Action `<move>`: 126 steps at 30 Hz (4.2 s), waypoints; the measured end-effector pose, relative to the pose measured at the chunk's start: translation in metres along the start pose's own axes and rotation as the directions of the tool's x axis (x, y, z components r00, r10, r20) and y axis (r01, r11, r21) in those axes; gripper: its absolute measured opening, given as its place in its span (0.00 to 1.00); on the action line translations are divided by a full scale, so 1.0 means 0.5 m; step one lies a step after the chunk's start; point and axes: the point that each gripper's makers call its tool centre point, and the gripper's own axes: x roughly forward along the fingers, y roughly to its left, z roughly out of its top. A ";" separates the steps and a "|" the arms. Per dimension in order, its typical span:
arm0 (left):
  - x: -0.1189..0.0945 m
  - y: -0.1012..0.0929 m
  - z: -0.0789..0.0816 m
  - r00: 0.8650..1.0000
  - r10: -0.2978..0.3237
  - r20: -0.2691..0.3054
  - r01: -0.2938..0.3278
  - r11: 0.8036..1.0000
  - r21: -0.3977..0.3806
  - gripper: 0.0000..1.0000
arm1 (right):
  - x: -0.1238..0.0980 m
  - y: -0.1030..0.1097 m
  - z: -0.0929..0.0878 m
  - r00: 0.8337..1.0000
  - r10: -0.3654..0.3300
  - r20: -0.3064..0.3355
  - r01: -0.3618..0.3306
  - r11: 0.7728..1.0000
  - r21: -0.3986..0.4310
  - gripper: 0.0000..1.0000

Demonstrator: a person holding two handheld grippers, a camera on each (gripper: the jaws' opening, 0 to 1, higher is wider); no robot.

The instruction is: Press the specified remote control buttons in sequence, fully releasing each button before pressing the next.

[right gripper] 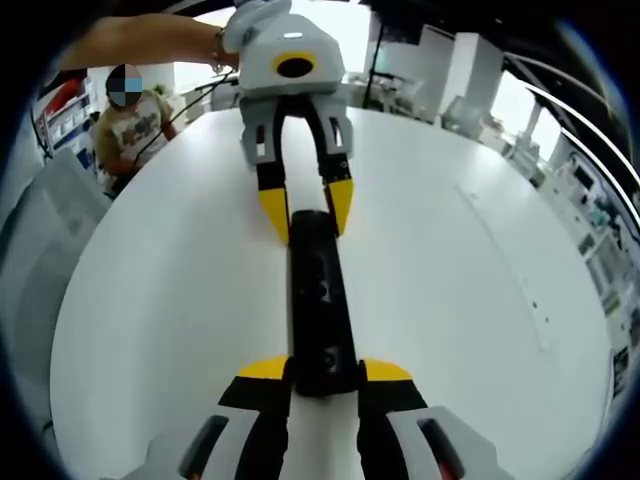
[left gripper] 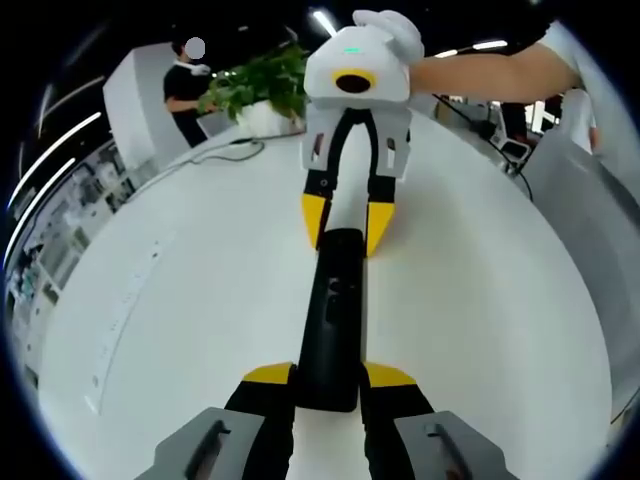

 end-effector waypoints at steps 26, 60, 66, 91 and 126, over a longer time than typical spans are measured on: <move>-0.007 -0.003 0.006 0.997 0.058 0.043 -0.058 0.998 -0.006 0.28 | 0.000 0.000 0.001 1.000 -0.003 0.013 0.003 1.000 0.009 0.27; -0.031 0.030 0.032 0.925 0.280 0.256 -0.206 0.938 -0.279 0.51 | -0.020 -0.011 0.025 0.980 -0.131 0.151 0.112 0.985 0.132 0.43; -0.040 0.036 0.030 0.875 0.404 0.267 -0.303 0.887 -0.349 0.55 | -0.029 -0.015 0.026 0.947 -0.236 0.219 0.187 0.956 0.225 0.46; -0.082 -0.018 -0.021 0.749 0.656 0.094 -0.413 0.572 -0.709 0.94 | -0.085 0.016 -0.062 0.815 -0.562 0.141 0.336 0.657 0.675 0.71; -0.139 -0.203 -0.014 0.759 0.648 0.061 -0.398 0.537 -0.744 0.93 | -0.179 0.206 -0.047 0.797 -0.594 0.109 0.358 0.610 0.707 0.70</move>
